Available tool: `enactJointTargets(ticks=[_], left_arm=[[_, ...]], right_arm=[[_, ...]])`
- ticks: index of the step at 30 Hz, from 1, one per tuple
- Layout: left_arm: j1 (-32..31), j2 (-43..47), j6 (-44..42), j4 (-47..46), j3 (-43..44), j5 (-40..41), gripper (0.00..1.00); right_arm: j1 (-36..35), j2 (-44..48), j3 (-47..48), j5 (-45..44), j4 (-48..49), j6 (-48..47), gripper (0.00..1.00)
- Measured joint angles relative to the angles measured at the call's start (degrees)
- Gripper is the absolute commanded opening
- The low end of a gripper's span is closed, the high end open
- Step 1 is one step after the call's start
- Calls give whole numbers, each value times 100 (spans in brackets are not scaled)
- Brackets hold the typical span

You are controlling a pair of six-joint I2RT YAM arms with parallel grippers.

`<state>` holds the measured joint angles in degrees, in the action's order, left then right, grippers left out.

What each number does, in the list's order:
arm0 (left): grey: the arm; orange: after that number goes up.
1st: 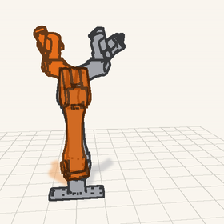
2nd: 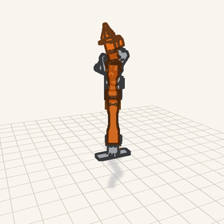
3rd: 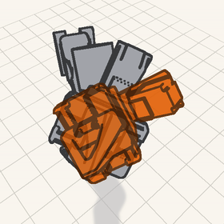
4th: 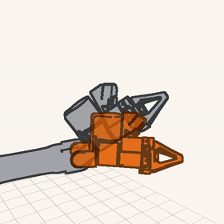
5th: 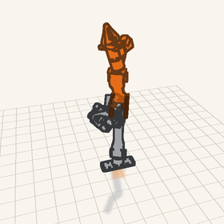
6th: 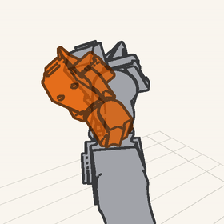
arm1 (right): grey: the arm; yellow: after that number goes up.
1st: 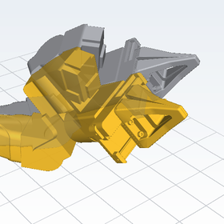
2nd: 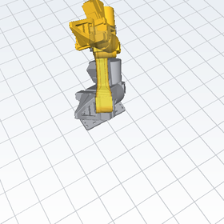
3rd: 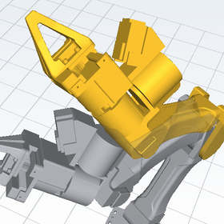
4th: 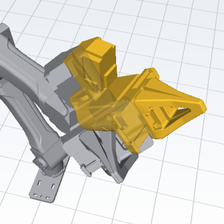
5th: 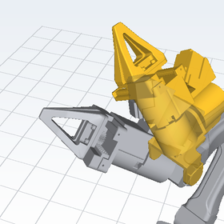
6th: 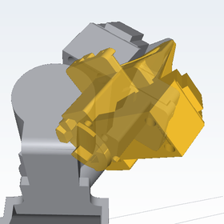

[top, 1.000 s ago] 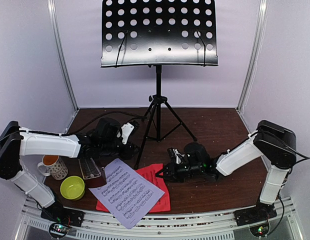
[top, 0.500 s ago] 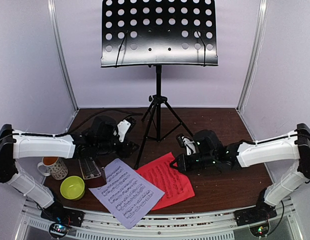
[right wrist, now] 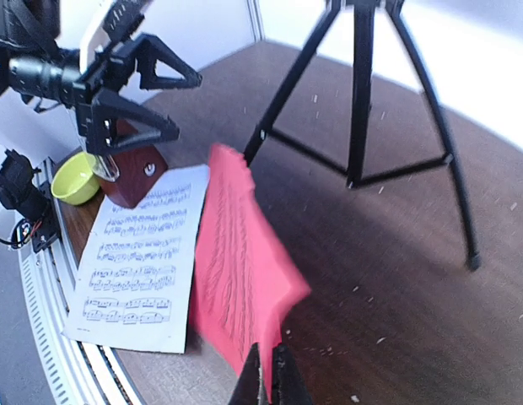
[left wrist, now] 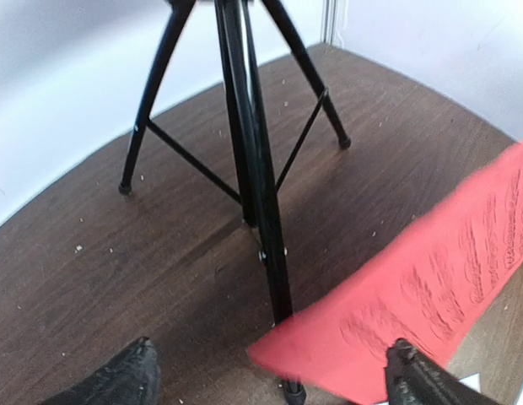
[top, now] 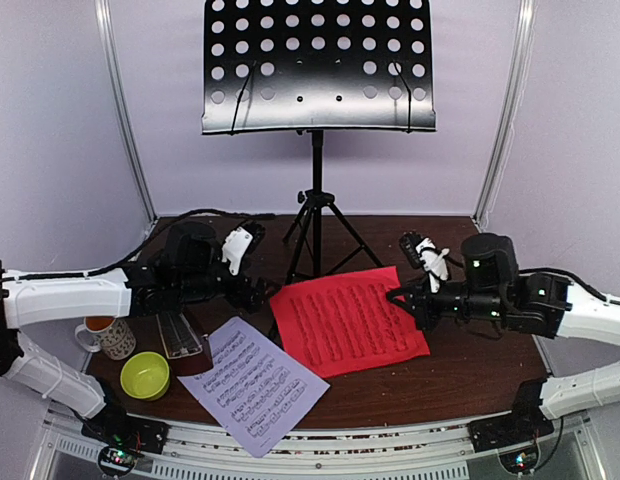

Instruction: Set up the instrument practice props

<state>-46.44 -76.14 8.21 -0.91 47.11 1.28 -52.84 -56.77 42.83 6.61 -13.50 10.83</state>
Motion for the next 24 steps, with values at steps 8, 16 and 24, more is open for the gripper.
enactJointTargets(ticks=[8, 16, 24], left_arm=[[0, 772, -151, -249, -162, -140, 98], [-7, 1145, -232, -874, -411, -658, 98], [-181, 1108, -254, -2026, -675, -1185, 96]], right_arm=[[0, 1211, 520, -144, -588, -717, 0], [0, 2031, 693, 188, -562, -968, 0], [11, 2457, 870, 780, -354, -955, 0]])
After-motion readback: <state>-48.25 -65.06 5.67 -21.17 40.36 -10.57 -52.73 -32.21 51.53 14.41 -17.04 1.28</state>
